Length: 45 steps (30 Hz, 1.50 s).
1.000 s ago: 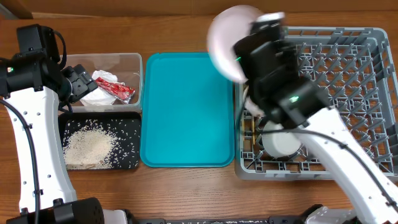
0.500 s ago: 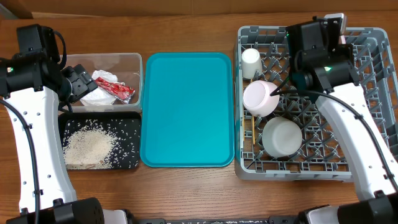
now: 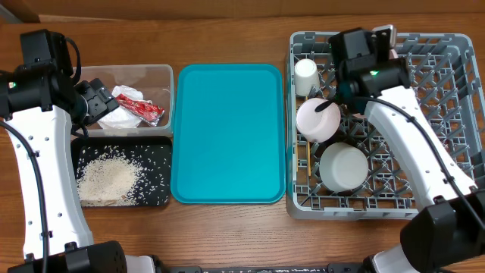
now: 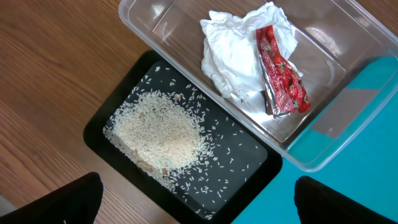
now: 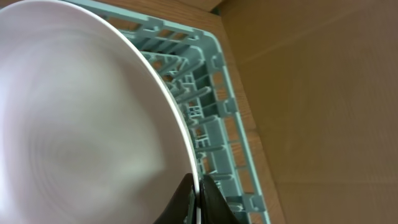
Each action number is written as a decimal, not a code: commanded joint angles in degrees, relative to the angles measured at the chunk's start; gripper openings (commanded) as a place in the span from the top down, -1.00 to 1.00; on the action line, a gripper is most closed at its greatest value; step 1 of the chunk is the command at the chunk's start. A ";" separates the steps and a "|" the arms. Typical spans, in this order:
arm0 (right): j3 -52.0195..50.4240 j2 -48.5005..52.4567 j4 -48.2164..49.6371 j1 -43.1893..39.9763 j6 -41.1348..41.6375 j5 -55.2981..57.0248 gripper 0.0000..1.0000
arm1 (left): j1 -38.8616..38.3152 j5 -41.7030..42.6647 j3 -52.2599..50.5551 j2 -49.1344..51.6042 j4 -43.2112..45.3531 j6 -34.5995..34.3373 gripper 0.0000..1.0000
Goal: Sort waste into correct bins and load items into the dishwasher
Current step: 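Lower the plate upright into the rack slots beside the pink bowl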
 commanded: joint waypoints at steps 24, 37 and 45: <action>-0.24 0.00 -2.16 0.72 5.62 1.09 0.92 | 0.11 -0.35 0.79 0.20 0.02 -0.13 -1.00; -0.24 0.00 -1.90 0.72 5.60 1.05 0.67 | 0.07 -0.35 0.79 0.20 0.02 -0.13 -1.00; 0.98 -0.46 -0.70 2.62 5.60 0.20 0.35 | 0.09 -0.35 0.79 0.20 0.02 -0.13 -1.00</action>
